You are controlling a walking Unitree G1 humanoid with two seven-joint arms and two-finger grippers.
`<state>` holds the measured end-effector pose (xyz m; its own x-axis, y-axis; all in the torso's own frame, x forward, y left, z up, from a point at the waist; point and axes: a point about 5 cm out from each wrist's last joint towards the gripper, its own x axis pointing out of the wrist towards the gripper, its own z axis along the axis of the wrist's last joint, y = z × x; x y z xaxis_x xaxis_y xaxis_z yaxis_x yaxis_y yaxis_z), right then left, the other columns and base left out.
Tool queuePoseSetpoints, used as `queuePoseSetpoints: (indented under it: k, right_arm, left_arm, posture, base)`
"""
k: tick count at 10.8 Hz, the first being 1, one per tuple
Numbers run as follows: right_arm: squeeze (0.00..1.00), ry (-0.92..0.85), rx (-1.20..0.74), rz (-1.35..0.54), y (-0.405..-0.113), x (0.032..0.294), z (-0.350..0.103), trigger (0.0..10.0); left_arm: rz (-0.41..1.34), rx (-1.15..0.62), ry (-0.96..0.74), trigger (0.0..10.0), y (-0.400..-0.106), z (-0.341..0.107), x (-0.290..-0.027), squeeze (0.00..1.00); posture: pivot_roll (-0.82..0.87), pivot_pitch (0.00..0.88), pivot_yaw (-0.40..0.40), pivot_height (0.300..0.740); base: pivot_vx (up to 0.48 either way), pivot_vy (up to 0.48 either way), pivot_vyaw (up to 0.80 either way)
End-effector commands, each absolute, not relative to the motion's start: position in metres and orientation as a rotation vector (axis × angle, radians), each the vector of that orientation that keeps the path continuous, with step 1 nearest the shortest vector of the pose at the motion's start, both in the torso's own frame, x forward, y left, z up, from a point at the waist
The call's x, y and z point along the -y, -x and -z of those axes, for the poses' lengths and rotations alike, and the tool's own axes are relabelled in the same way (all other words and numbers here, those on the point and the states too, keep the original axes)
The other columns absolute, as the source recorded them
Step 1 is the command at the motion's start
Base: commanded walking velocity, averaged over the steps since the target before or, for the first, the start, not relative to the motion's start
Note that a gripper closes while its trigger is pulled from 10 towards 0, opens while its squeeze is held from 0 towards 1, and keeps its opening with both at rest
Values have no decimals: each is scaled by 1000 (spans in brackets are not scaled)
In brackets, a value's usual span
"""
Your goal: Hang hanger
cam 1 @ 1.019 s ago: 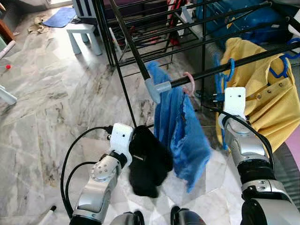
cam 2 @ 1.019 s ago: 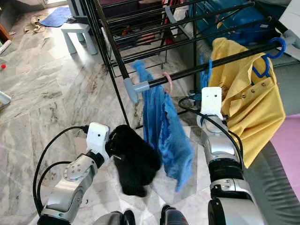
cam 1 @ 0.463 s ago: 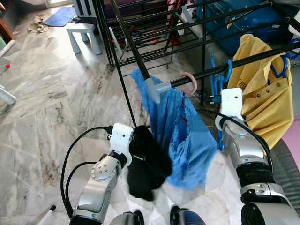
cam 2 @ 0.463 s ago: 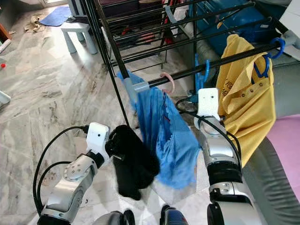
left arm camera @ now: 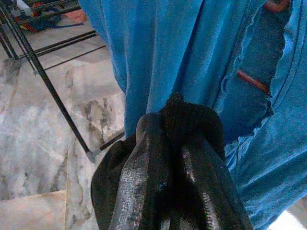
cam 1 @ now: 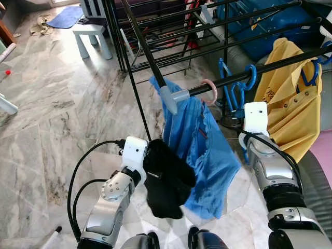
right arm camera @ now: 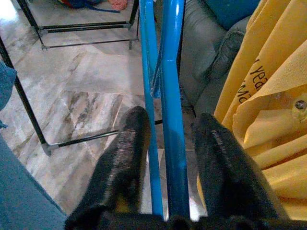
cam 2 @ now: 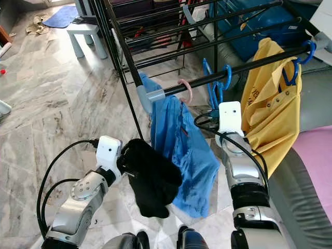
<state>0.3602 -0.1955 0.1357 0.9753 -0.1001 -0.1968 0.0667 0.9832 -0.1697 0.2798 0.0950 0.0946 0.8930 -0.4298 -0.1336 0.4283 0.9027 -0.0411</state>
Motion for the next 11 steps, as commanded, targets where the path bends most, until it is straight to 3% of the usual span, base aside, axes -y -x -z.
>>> queuePoseSetpoints:
  k: [1, 2, 3, 5, 6, 7, 11]
  right_arm:
    - [1000, 167, -214, 82, -358, 194, -134, 10000]
    - [937, 168, -211, 80, -358, 194, -136, 10000]
    - [0, 177, -224, 84, -357, 194, -135, 10000]
    - [0, 167, -246, 94, -354, 194, -131, 10000]
    - [0, 158, -253, 91, -351, 191, -129, 4471]
    - [0, 156, -255, 88, -350, 189, -128, 863]
    - [0, 157, -260, 88, -348, 184, -130, 1255]
  left_arm:
    - [450, -135, 7, 10000, -280, -96, -95, 0]
    - [450, -134, 6, 10000, -280, -97, -95, 0]
    - [449, -135, 4, 10000, -280, -97, -95, 0]
    - [449, -136, 4, 10000, -280, -97, -95, 0]
    - [450, -137, 5, 10000, -280, -96, -95, 0]
    - [452, -137, 6, 10000, -280, -97, -95, 0]
    - [455, -139, 8, 10000, -280, -96, -94, 0]
  posture:
    - [-103, 206, 67, 740]
    - [-102, 206, 67, 740]
    - [-102, 206, 67, 740]
    - [-100, 205, 67, 740]
    - [-100, 205, 67, 740]
    - [-105, 204, 66, 740]
    - [-105, 201, 65, 740]
  base:
    - [0, 0, 0]
    - [0, 0, 0]
    - [0, 0, 0]
    - [0, 0, 0]
    - [0, 0, 0]
    - [0, 0, 0]
    - [0, 0, 0]
